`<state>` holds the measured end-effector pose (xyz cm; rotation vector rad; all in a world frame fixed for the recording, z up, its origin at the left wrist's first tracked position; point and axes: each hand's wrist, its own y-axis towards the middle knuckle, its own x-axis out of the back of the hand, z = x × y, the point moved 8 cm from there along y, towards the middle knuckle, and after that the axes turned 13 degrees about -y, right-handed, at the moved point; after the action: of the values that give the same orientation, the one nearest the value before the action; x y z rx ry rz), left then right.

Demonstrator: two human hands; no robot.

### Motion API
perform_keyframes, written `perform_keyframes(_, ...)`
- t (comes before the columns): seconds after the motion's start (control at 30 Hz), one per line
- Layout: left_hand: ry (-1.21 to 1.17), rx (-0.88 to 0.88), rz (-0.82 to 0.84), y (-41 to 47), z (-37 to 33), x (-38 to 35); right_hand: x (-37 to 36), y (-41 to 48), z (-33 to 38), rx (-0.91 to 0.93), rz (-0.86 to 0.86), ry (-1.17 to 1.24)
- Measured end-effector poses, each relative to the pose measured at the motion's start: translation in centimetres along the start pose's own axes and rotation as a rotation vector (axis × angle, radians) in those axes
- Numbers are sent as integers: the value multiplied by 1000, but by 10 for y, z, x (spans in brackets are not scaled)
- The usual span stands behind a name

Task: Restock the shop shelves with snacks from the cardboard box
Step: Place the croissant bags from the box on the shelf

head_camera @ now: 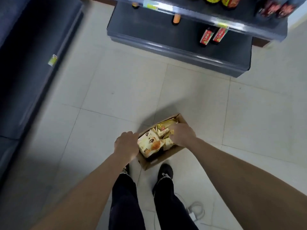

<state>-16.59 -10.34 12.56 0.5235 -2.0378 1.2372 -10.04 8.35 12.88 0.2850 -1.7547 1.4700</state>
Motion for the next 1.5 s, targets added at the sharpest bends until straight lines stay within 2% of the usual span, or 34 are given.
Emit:
perform_keyframes(0.1, -51, 96, 48, 9, 9, -43, -31, 24, 4, 68, 18, -22)
perform_keyframes(0.37, -136, 238, 125, 46, 51, -141, -127, 90, 12, 68, 83, 22)
perform_keyframes(0.6, -243, 287, 172, 91, 86, -230, -217, 157, 19, 7, 119, 56)
perform_keyframes(0.87, -384, 262, 220, 126, 106, -305, -287, 227, 24, -157, 138, 291)
perform_keyframes(1.03, -437, 244, 257, 122, 110, -314, -296, 234, 26, -214, 160, 199)
perform_keyframes(1.17, -450, 266, 260, 112, 111, -305, -284, 221, 26, -172, 93, 131)
perform_keyframes(1.4, -545, 373, 183, 92, 107, -261, -233, 179, 14, -144, 49, 238)
perform_keyframes(1.5, -689, 425, 121, 82, 104, -239, -206, 160, 10, -127, 61, 304)
